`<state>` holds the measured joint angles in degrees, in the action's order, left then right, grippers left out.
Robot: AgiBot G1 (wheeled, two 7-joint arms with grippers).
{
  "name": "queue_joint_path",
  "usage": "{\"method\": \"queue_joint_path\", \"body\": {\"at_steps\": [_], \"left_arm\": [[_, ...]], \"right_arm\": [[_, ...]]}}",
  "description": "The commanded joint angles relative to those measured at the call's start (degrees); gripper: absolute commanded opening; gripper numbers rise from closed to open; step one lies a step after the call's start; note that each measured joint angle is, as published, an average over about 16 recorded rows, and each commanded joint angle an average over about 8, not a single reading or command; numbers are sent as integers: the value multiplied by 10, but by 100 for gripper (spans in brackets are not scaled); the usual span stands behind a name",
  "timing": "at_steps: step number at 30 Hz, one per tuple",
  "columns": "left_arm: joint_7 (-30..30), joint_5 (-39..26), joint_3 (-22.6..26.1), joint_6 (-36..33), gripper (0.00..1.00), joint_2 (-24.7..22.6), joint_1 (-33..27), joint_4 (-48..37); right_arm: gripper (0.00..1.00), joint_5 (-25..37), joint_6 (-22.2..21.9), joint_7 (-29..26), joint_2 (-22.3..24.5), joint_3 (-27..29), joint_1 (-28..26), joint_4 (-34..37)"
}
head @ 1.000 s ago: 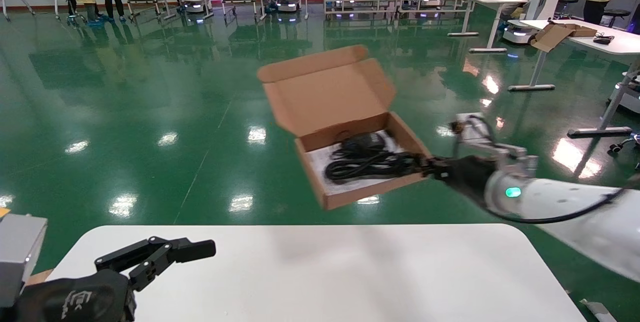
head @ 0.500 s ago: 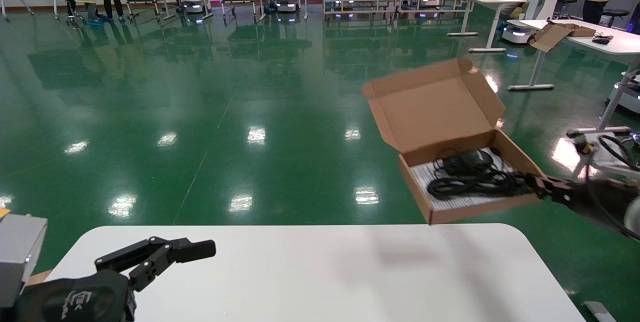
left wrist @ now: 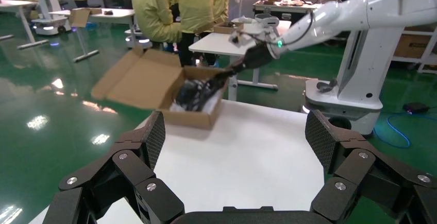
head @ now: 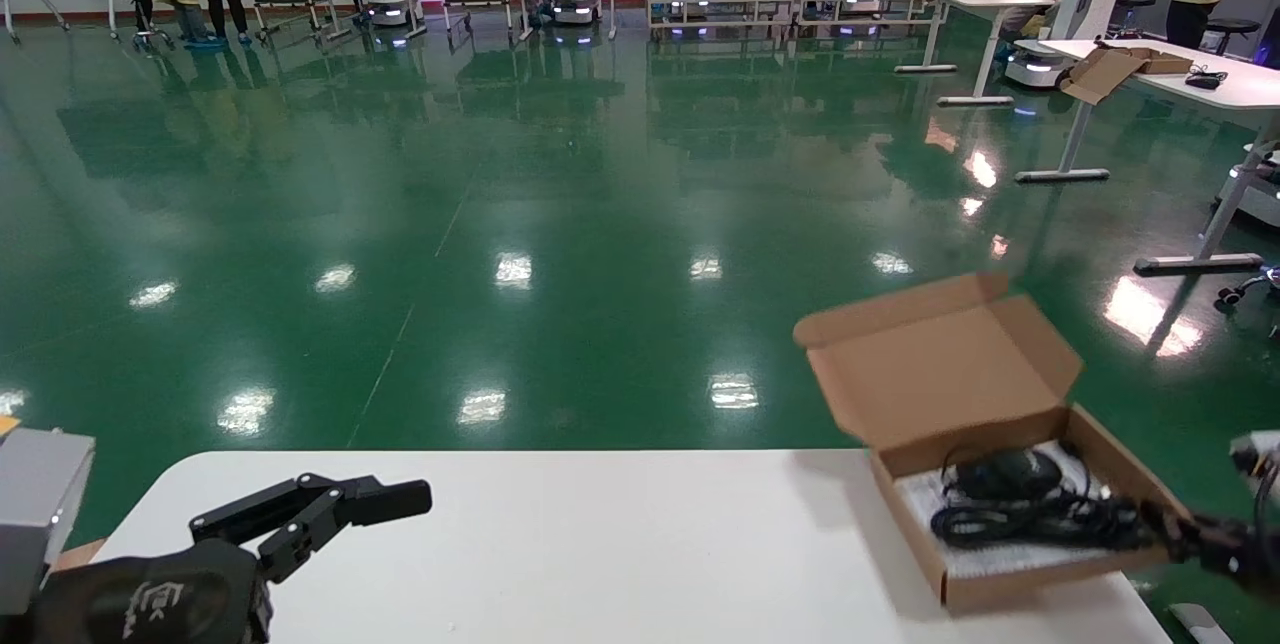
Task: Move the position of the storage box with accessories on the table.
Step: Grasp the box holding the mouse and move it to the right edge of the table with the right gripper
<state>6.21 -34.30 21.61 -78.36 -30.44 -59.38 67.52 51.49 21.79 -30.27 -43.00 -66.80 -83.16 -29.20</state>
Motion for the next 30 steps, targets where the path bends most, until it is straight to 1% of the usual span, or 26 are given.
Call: {"method": "queue_joint_path", "body": {"at_steps": [1, 7, 12, 21, 30], "left_arm": [[0, 0, 0, 0, 100, 0, 0, 0], [0, 0, 0, 0, 100, 0, 0, 0], [0, 0, 0, 0, 100, 0, 0, 0], [0, 0, 0, 0, 100, 0, 0, 0], [0, 0, 0, 0, 100, 0, 0, 0]], "right_arm": [[0, -7, -11, 2, -1, 3, 20, -4], [0, -27, -46, 21, -17, 23, 61, -2], [0, -38, -56, 43, -25, 40, 77, 13], [0, -55, -45, 94, -35, 74, 83, 58], [0, -76, -19, 151, -56, 108, 80, 103]]}}
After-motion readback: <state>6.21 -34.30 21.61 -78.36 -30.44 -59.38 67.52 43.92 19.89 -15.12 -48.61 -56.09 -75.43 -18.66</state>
